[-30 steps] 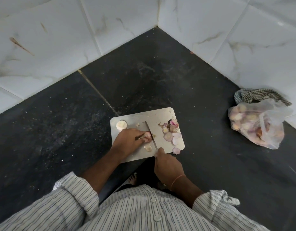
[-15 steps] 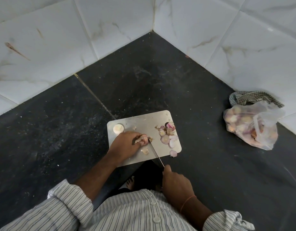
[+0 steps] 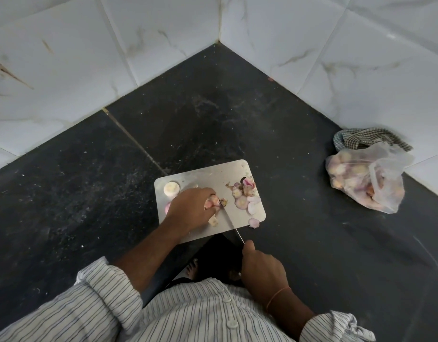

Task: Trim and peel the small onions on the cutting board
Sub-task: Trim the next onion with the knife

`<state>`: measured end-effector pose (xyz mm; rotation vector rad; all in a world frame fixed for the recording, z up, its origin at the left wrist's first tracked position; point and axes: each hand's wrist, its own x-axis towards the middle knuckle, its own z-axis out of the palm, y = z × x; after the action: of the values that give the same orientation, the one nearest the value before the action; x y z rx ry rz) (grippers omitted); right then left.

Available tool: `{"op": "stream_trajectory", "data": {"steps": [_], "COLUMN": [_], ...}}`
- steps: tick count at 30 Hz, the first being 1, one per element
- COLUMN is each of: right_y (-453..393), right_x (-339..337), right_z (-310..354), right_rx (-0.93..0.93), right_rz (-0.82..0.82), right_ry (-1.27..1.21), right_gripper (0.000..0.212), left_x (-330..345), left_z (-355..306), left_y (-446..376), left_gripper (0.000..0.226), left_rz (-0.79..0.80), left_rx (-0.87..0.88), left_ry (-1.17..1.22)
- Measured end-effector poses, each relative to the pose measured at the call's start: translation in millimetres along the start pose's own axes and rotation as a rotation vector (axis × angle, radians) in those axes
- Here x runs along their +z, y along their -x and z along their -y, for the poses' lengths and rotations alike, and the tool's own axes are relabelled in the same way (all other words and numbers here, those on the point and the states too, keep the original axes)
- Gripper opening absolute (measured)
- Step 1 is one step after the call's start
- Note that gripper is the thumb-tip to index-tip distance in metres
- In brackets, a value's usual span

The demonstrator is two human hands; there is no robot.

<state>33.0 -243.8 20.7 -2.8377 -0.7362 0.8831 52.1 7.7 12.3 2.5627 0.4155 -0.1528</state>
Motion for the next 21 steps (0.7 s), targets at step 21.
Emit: {"op": "stream_trajectory", "data": {"steps": [21], "right_y": [-8.6], "right_x": [-3.8], "right_z": [-7.4], "right_rx": [0.094], "right_rz": [-0.144], "right_ry": [-0.164], "right_gripper": [0.021], "left_x": [11.3], "left_z": [7.9], "left_y": [-3.6], "left_gripper": [0.046], "left_rz": [0.063], "left_rx": [-0.068], "left_ry": [0.527]}}
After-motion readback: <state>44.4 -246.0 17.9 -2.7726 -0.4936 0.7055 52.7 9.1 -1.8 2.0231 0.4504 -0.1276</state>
